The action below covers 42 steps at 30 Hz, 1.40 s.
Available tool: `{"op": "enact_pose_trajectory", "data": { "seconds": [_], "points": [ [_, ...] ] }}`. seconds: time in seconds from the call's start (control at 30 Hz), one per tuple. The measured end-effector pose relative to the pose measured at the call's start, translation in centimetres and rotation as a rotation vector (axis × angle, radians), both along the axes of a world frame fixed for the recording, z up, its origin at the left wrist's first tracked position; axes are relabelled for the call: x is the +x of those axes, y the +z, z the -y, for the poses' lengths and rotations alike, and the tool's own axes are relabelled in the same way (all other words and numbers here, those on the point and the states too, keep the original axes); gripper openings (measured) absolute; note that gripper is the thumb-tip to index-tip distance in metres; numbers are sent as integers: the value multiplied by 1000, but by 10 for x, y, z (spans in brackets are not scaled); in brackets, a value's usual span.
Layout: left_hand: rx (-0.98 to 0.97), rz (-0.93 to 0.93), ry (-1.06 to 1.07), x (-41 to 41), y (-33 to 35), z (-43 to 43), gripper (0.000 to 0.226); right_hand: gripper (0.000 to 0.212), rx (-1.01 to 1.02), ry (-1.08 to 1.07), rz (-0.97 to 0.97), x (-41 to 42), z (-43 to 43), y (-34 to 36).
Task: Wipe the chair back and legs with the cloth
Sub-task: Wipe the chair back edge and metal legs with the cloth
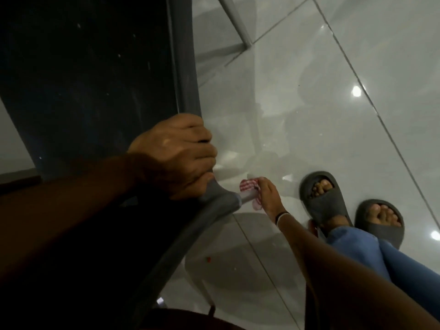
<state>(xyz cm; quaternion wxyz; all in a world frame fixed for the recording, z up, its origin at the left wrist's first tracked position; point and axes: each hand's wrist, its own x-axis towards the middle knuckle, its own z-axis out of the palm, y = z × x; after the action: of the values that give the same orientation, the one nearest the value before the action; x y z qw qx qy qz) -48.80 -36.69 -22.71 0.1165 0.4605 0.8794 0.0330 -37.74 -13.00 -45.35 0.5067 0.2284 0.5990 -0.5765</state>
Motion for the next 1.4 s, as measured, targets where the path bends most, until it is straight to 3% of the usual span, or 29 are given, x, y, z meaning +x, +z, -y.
{"op": "enact_pose_trajectory", "data": {
  "seconds": [0.13,0.2,0.23,0.33,0.43,0.5,0.57,0.6,0.67,0.77,0.8,0.87,0.9,0.93,1.03,1.07,1.13,1.2,1.4],
  "points": [
    [-7,-2,-13,-2,1,-2,49,26,-81,31,-320,3,8,57],
    [-20,-8,15,1,1,-2,47,37,-233,-36,-407,17,15,86],
    [-25,-21,23,2,1,-3,46,36,-285,-77,-396,21,21,93],
    [-5,-14,8,-2,3,-1,45,33,-169,-108,-318,25,29,74],
    [-1,-20,3,-1,-1,-1,46,21,-25,58,-258,16,13,13],
    [-9,-2,22,1,-2,1,48,17,55,-25,-31,15,3,-26],
    [-3,-16,32,2,-3,1,52,23,77,-114,118,11,5,-32],
    [-2,-21,36,1,-3,2,52,26,62,-97,87,8,8,-26],
    [3,-19,25,0,-2,2,48,34,10,-54,-50,4,6,5],
    [-22,-15,2,-1,2,-2,44,76,-183,9,-330,1,8,73],
    [-30,-7,-3,-1,4,-2,44,79,-190,37,-353,-1,15,90],
    [-41,-15,-16,-3,5,-3,45,59,-216,30,-296,-3,28,96],
    [-40,-21,-23,-3,4,-2,45,50,-121,40,-188,-3,34,85],
    [-29,-24,-24,-3,3,-2,44,43,-34,74,-94,-6,34,73],
    [-6,-25,-13,-3,-2,1,48,29,-2,113,-104,-5,13,18],
    [-15,-13,-6,-2,-3,2,50,24,43,69,17,-6,6,0],
    [-34,-3,8,1,-2,4,54,25,118,27,156,-5,4,-29],
    [-41,-16,13,0,-3,3,52,29,137,89,161,-4,8,-35],
    [-89,39,-12,-5,7,-3,49,48,-162,46,-305,-5,18,92]
  ]
}}
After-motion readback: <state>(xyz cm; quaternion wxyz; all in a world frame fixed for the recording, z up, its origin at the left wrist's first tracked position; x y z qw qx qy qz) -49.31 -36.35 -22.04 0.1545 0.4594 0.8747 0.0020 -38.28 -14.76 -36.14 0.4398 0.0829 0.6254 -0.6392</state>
